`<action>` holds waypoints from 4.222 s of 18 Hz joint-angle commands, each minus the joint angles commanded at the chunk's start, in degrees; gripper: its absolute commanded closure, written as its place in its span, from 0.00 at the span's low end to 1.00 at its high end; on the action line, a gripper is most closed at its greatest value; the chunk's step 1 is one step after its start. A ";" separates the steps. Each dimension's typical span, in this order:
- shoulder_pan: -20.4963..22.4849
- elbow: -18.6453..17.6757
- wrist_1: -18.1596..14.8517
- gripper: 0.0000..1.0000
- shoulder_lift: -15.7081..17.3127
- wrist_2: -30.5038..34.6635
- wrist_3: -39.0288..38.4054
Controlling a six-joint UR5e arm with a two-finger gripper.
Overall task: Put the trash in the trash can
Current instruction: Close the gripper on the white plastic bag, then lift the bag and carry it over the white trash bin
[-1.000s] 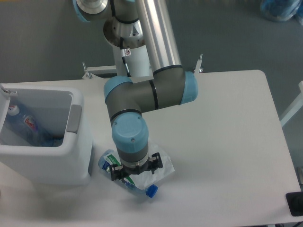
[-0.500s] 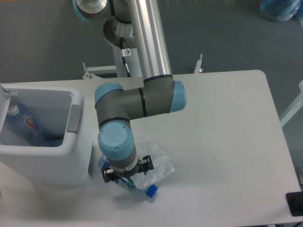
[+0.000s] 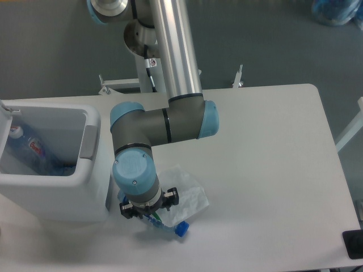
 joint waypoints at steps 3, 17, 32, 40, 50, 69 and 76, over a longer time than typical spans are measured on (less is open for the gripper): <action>-0.26 0.00 0.00 0.31 0.00 0.00 -0.09; -0.35 -0.26 -0.26 0.85 0.44 -0.35 -0.35; 1.31 0.35 0.18 0.85 3.95 -1.93 0.17; 2.46 0.35 0.44 1.00 4.57 -2.02 0.44; 5.97 5.09 0.53 1.00 10.10 -2.64 3.16; 4.92 8.35 1.49 1.00 27.50 -23.27 3.69; 1.50 2.82 0.88 1.00 33.39 -24.96 19.31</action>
